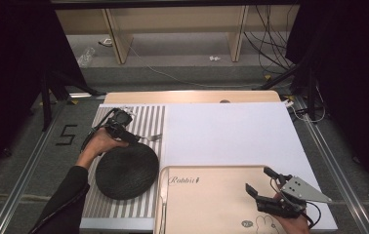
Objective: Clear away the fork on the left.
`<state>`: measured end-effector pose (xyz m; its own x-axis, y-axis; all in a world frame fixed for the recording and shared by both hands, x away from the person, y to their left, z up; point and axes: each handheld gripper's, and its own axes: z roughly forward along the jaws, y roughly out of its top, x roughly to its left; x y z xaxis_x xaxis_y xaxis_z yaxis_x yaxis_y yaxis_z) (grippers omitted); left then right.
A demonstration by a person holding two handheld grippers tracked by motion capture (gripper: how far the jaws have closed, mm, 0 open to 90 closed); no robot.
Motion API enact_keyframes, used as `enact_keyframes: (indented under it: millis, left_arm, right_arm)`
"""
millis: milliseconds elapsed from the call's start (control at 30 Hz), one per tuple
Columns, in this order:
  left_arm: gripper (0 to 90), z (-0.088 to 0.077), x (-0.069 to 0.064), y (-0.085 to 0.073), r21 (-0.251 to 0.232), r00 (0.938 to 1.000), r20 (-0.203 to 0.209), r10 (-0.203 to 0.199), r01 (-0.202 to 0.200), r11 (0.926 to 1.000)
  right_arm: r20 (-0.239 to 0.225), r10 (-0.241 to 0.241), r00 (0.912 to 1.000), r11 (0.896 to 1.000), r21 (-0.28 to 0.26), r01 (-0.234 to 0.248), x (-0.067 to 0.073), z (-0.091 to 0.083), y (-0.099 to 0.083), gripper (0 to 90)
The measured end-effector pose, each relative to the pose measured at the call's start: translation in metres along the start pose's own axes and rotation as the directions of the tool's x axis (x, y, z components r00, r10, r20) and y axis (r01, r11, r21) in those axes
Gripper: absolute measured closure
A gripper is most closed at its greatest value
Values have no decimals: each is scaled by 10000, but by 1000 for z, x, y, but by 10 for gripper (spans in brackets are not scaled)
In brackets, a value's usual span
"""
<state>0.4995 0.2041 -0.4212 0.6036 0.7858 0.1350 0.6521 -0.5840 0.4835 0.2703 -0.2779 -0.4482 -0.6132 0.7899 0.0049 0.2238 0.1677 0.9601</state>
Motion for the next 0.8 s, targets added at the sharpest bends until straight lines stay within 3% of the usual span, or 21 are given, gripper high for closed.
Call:
enact_keyframes:
  millis: [300, 600, 800]
  left_arm:
    - [247, 14, 11, 7, 506, 9995, -30, 322, -320, 9982]
    - [256, 29, 11, 15, 1240, 9970, -50, 774, -762, 9893]
    - [282, 35, 14, 22, 1461, 9956, 35, 937, -932, 9849]
  right_arm:
    - [-53, 20, 10000, 10000, 4, -20, 0, 0, 0, 184]
    - [-72, 20, 10000, 10000, 1, -20, 0, 1, 0, 184]
    - [-96, -59, 9999, 10000, 61, 60, 1, 1, 0, 184]
